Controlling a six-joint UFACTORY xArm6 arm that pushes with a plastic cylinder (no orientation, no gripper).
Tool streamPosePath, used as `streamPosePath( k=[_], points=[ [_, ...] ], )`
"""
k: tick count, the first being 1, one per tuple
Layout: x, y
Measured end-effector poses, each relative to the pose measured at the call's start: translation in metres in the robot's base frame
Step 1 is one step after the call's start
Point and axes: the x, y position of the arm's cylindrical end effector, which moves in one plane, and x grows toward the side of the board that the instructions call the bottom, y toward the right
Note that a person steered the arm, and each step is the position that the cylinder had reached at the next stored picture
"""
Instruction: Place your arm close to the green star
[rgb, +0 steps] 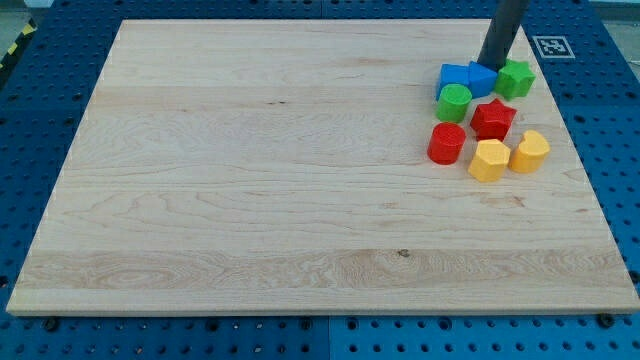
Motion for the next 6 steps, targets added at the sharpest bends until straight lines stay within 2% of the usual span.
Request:
streamPosePath(
  k=[1, 2, 6],
  points=[
    [-0.039, 0.008],
    [-0.031, 0.033],
    [-0.001, 0.033]
  ],
)
